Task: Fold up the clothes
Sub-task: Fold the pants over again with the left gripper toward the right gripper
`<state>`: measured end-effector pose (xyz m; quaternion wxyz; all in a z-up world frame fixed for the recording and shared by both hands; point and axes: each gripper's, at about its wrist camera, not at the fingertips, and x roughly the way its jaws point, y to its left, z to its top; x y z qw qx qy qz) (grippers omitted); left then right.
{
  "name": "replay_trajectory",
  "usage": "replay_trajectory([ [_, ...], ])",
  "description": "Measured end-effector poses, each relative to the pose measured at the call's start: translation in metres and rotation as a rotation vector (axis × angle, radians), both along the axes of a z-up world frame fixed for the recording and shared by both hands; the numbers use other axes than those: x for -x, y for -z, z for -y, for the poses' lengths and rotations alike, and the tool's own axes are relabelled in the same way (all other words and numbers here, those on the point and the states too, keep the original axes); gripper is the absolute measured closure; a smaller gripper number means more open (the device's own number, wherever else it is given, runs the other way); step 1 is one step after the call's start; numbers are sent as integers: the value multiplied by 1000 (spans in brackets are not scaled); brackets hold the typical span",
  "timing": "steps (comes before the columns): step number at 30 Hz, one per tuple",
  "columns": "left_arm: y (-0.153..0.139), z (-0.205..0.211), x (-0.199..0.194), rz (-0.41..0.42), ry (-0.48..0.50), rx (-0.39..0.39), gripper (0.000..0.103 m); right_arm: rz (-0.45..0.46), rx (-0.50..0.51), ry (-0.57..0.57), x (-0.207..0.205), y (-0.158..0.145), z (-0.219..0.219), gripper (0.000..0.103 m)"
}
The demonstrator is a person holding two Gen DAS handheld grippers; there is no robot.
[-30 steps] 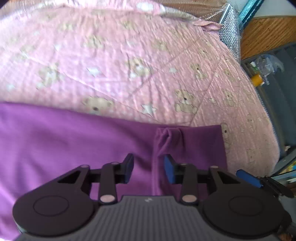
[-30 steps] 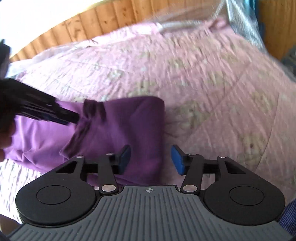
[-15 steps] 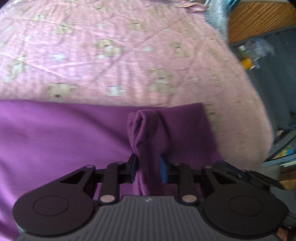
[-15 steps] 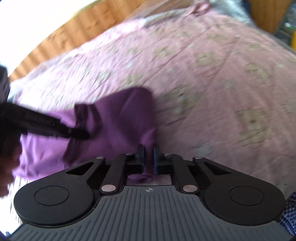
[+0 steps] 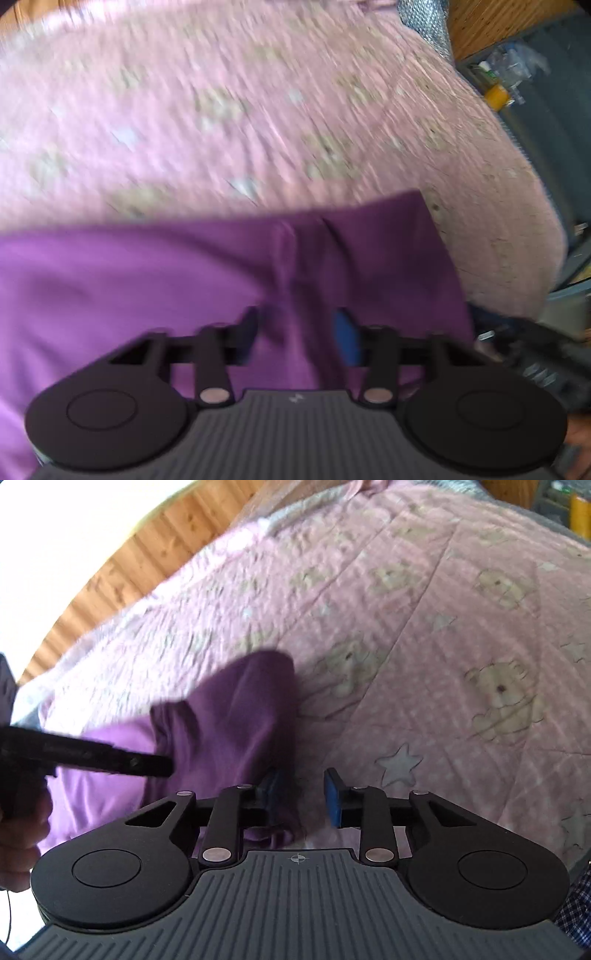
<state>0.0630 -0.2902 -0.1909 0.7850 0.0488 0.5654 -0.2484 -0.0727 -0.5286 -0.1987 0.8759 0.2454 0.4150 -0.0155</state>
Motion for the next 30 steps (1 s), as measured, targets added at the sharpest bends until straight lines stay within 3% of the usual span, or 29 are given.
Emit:
replay_trajectory([
  [3, -18, -3, -4, 37, -6, -8, 44, 29, -97, 55, 5, -5, 11, 64],
  [5, -23, 2, -11, 19, -11, 27, 43, 33, -158, 61, 5, -1, 11, 53],
  [7, -24, 13, -18, -5, -9, 62, 40, 7, -188, 17, -1, 6, 3, 50],
  [8, -25, 20, -20, -15, 0, 71, 39, -3, -173, -15, -4, 7, -6, 59],
  [10, -27, 40, -22, -35, 44, 90, 38, 31, -56, -73, -5, -5, -27, 96],
  [13, -32, 67, -22, -61, 140, 113, 34, 118, 114, -141, -2, -35, -59, 96],
  [15, -33, 80, -19, -43, 195, 72, 34, 181, 200, -195, 0, -56, -83, 96],
  [16, -32, 83, -18, -26, 216, 39, 38, 207, 219, -215, 1, -63, -93, 96],
  [17, -32, 81, -16, -2, 233, 7, 69, 231, 232, -234, 1, -70, -102, 96],
  [18, -32, 76, -15, 18, 247, -18, 90, 248, 240, -248, 1, -74, -111, 96],
  [19, -37, 62, -16, 18, 235, 1, 93, 260, 236, -259, 2, -76, -118, 96],
  [21, -49, 24, -19, 20, 194, 57, 93, 288, 199, -276, 3, -79, -126, 84],
  [23, -54, -28, -24, 2, 120, 88, 93, 323, 129, -291, 8, -84, -129, 56],
  [24, -57, -54, -26, -7, 82, 102, 93, 341, 95, -299, 10, -86, -130, 52],
  [27, -28, -128, -36, -83, -45, 136, 93, 281, 92, -338, -9, -72, -152, 55],
  [29, -1, -153, -43, -118, -108, 182, 93, 235, 97, -365, -23, -62, -167, 77],
  [30, 12, -164, -47, -135, -139, 205, 93, 212, 99, -378, -30, -57, -175, 81],
])
